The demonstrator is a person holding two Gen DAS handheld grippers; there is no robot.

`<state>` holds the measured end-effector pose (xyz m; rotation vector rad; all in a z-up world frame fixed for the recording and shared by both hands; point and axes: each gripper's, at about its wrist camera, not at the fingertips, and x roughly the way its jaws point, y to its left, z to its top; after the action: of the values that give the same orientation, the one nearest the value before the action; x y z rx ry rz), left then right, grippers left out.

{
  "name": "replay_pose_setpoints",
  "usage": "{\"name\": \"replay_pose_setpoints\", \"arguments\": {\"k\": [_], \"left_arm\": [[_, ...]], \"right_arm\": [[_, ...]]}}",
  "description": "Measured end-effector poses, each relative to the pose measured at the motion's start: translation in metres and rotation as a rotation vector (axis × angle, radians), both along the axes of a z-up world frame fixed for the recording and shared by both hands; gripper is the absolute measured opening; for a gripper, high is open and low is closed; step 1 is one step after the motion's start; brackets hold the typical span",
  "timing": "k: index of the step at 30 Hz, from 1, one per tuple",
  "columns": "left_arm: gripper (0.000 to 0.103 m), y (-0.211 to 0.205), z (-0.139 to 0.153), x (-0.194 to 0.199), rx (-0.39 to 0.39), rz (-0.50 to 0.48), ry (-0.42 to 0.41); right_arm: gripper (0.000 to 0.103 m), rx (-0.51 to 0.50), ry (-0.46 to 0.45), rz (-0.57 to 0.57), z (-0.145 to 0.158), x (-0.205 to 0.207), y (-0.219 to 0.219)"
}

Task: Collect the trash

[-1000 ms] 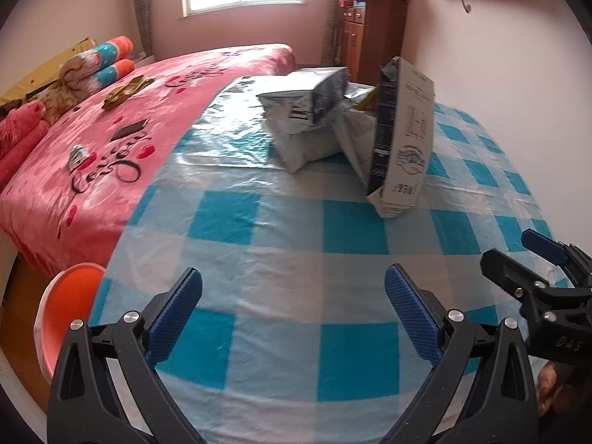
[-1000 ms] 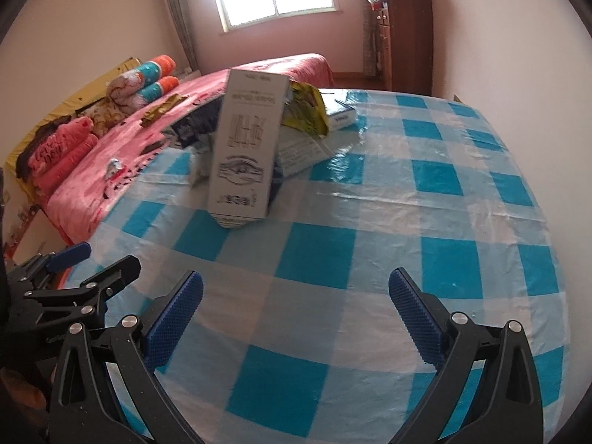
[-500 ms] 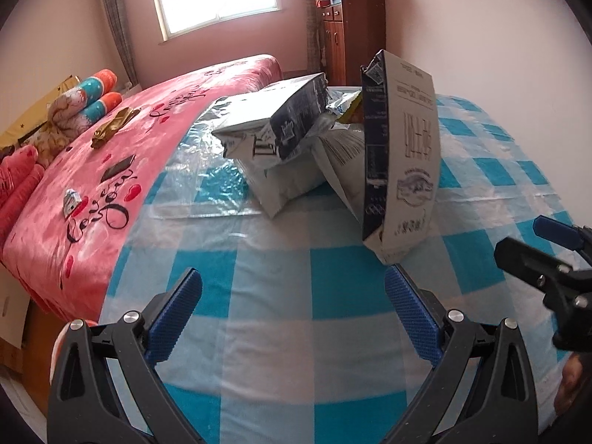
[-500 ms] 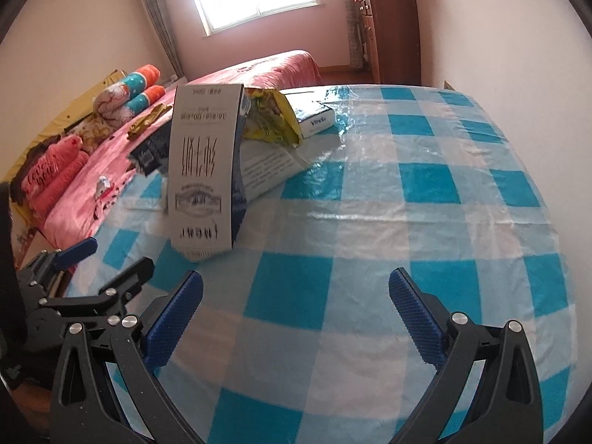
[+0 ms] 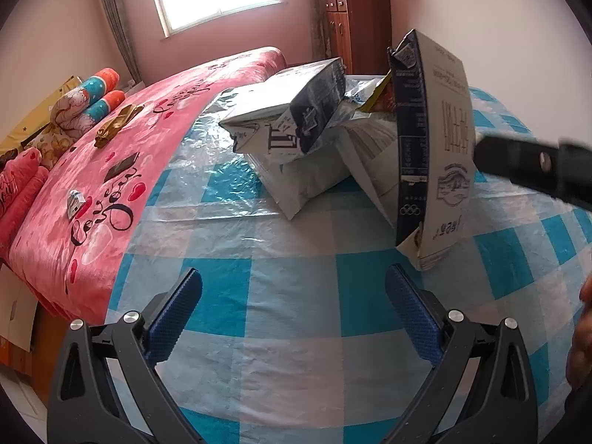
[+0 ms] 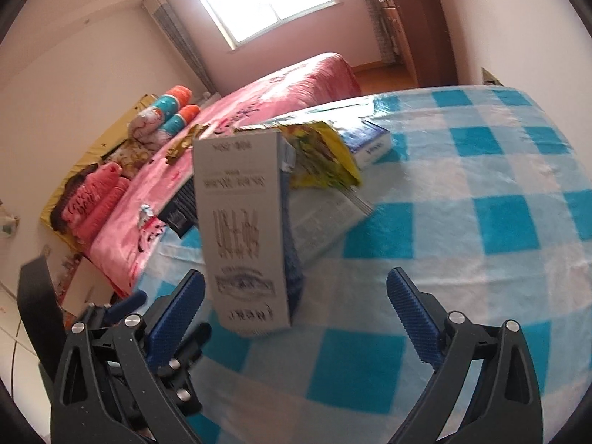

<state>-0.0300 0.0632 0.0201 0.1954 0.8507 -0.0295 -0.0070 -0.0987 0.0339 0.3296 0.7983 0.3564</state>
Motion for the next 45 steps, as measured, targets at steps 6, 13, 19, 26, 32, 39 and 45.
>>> {"name": "replay_pose_setpoints", "arguments": {"k": [6,13,19,26,32,39,45], "left_arm": [[0.099,0.006,-0.002,0.003,0.002,0.005,0.006],[0.099,0.016,-0.004,0.009,0.000,0.015,0.013],[0.099,0.024,0.001,0.011,0.012,0.022,0.000],[0.099,0.029,0.012,0.012,0.009,0.023,-0.018],[0.099,0.032,0.023,0.014,-0.015,0.004,-0.029],[0.099,0.041,0.059,0.023,-0.171,-0.089,-0.059],[0.099,0.038,0.074,0.072,-0.235,-0.208,-0.001]], "right_arm": [[0.079,-0.010,-0.001,0.038,0.002,0.020,0.018],[0.080,0.000,0.062,0.035,-0.012,0.038,0.026],[0.080,0.010,0.100,0.032,-0.026,0.041,0.025],[0.079,-0.046,0.101,0.042,-0.034,0.029,0.032],[0.065,-0.112,0.063,0.042,-0.033,0.013,0.033],[0.064,-0.085,0.060,0.017,-0.037,-0.005,0.009],[0.064,-0.044,0.060,0.009,-0.037,-0.015,-0.013]]}}
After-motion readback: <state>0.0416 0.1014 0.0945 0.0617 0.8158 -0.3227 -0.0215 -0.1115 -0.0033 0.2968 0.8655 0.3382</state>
